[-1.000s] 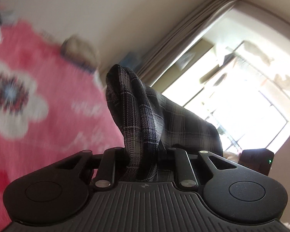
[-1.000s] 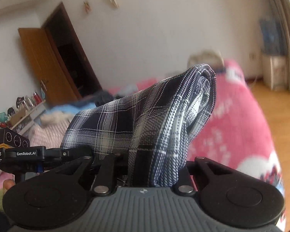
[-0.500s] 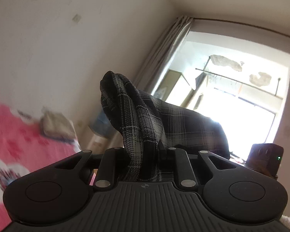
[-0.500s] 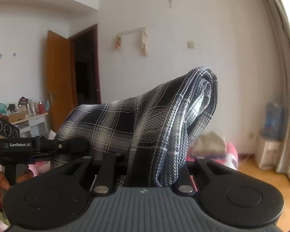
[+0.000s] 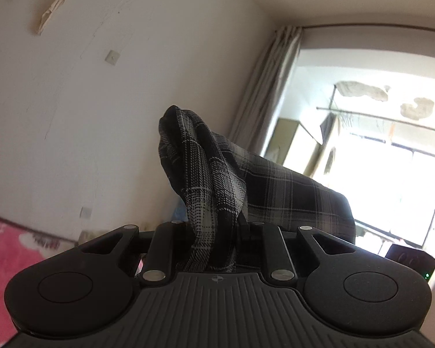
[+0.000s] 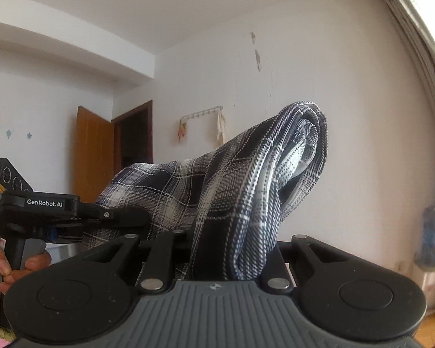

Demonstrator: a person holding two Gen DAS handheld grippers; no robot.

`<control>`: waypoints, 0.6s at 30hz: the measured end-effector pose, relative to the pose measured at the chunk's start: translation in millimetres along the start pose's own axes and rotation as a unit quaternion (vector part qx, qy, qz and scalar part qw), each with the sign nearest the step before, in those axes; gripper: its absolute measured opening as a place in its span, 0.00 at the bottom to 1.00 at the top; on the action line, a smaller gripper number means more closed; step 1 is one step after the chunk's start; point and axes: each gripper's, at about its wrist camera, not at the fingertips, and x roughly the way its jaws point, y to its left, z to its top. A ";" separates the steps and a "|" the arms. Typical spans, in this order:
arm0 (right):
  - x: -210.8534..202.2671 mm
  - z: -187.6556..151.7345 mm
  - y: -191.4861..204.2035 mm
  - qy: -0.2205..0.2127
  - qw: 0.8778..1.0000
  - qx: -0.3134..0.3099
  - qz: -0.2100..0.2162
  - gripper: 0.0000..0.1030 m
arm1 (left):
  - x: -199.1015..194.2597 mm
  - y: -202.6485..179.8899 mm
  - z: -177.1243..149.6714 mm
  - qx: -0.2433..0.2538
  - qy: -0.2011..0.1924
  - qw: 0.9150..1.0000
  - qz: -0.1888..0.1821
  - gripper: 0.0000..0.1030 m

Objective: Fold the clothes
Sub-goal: 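Lift the plaid bundle with both grippers and carry it toward the clothes stack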

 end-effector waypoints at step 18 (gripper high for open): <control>107.9 -3.3 -159.5 0.024 0.998 -0.019 -0.062 0.19 | 187.7 32.6 26.4 -0.006 0.098 0.995 -0.024 0.18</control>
